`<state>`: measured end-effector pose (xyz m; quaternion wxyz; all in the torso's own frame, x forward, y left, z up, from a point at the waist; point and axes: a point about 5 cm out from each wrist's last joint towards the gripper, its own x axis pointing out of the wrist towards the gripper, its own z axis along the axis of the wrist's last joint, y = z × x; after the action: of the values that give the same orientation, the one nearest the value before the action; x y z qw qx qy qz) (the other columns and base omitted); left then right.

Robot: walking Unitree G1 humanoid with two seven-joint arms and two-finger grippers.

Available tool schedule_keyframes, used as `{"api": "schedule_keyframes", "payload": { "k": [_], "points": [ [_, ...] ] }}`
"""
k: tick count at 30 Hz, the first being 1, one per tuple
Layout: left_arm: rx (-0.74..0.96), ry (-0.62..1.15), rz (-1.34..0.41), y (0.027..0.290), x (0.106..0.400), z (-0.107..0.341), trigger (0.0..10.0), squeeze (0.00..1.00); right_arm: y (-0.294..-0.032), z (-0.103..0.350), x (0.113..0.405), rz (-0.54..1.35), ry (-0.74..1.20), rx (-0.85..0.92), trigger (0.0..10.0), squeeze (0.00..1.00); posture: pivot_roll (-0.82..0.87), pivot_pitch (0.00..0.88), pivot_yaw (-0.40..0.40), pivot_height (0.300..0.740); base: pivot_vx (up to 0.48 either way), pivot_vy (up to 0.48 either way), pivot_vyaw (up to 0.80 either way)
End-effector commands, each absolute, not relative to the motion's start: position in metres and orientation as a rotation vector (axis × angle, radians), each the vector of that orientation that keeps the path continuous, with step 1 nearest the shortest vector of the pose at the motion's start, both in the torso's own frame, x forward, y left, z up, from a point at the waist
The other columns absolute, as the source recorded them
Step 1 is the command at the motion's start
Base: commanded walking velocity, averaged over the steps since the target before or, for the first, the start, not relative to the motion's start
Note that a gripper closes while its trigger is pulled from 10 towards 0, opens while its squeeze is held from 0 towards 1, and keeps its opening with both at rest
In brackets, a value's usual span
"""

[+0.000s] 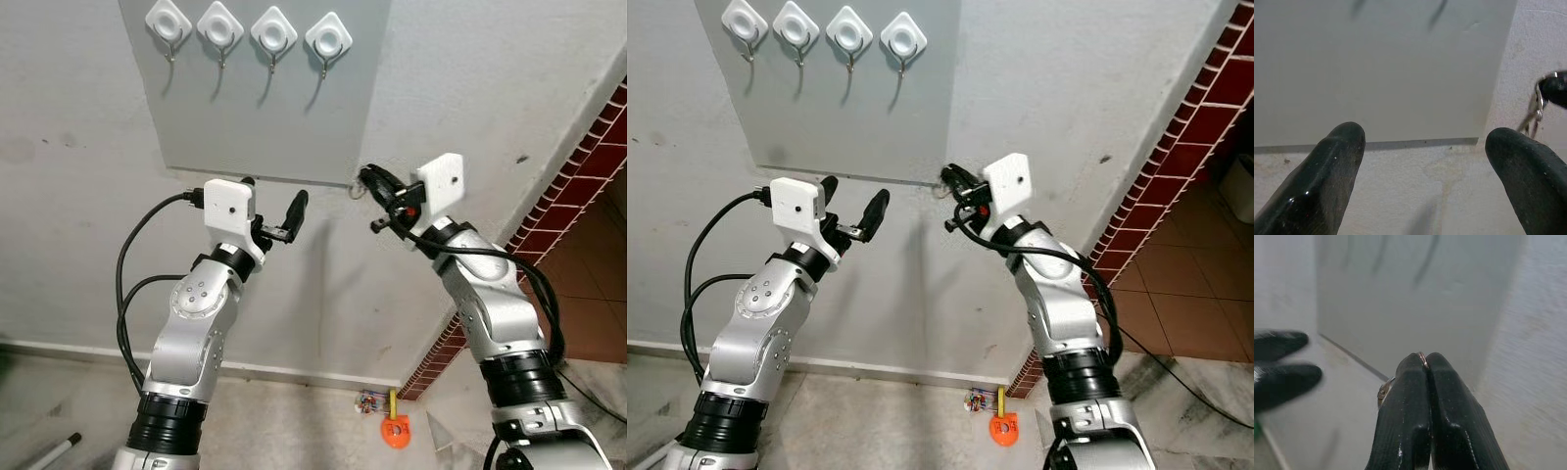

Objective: Hang keys on a hook

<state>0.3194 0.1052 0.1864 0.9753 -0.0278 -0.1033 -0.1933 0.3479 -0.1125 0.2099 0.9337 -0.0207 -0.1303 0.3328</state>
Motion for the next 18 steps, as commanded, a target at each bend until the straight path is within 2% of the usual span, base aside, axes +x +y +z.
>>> {"api": "schedule_keyframes", "payload": {
  "k": [1, 6, 18],
  "points": [
    [-0.036, -0.225, -0.414, 0.103, 0.318, 0.192, 10.0, 0.0, -0.108, 0.219, 0.348, 0.724, -0.288, -0.019, 10.0, 0.0, -0.02, 0.086, -0.05, 0.74, 0.0, 0.0, 0.0],
    [-0.027, -0.236, -0.437, 0.104, 0.318, 0.197, 10.0, 0.0, -0.093, 0.24, 0.347, 0.833, -0.354, 0.077, 10.0, 0.0, -0.01, 0.079, -0.052, 0.74, 0.0, 0.0, 0.0],
    [-0.014, -0.271, -0.45, 0.104, 0.319, 0.209, 10.0, 0.0, -0.085, 0.26, 0.359, 0.845, -0.417, 0.153, 10.0, 0.0, 0.0, 0.076, -0.051, 0.74, 0.0, 0.0, 0.0]
  ]
}}
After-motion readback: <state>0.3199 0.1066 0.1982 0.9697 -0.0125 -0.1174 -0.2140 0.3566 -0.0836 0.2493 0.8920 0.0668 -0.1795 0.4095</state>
